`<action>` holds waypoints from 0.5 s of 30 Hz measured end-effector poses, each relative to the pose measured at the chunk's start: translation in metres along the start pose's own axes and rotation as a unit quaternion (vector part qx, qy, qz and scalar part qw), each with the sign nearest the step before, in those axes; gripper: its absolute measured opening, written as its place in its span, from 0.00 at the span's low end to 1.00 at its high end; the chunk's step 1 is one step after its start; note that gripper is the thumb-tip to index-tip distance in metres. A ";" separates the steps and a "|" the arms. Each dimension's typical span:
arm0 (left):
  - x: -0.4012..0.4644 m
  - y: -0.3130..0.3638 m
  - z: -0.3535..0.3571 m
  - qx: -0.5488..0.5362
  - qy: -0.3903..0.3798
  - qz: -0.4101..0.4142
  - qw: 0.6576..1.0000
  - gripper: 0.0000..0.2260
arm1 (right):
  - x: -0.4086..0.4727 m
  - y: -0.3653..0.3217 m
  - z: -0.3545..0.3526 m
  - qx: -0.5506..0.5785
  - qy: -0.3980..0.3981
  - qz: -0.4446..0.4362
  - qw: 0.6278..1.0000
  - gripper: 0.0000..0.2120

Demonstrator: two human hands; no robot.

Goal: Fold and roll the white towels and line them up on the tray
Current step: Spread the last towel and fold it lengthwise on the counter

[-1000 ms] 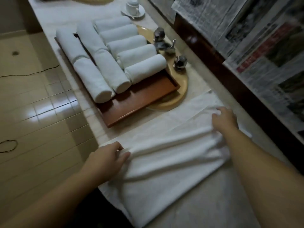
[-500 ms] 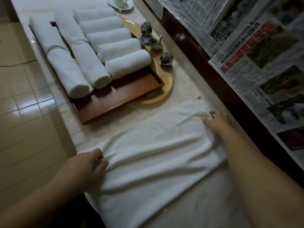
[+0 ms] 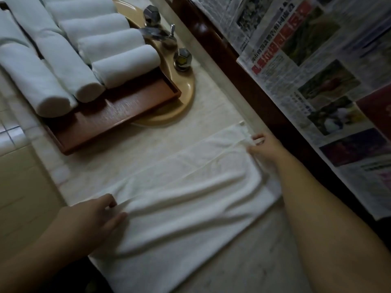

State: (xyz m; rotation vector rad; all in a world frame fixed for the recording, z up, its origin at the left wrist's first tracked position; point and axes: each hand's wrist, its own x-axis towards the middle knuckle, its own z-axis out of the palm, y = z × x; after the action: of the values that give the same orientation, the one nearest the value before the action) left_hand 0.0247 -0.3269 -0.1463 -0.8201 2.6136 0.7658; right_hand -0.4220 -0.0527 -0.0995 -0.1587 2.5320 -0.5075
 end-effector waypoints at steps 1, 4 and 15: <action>0.000 0.000 -0.001 0.002 0.001 -0.001 1.000 0.16 | 0.000 -0.001 -0.003 0.006 -0.009 0.007 1.000 0.20; -0.001 0.001 -0.005 -0.027 -0.010 0.004 1.000 0.10 | 0.002 -0.001 -0.011 0.012 -0.034 0.021 0.999 0.17; -0.018 -0.010 -0.035 -0.243 0.016 0.085 0.966 0.15 | -0.010 -0.027 -0.035 0.036 -0.014 -0.105 0.994 0.11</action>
State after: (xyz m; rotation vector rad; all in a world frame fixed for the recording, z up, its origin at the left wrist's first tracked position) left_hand 0.0410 -0.3455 -0.1144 -0.7323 2.5786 1.4939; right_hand -0.4316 -0.0642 -0.0570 -0.4052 2.4785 -0.6724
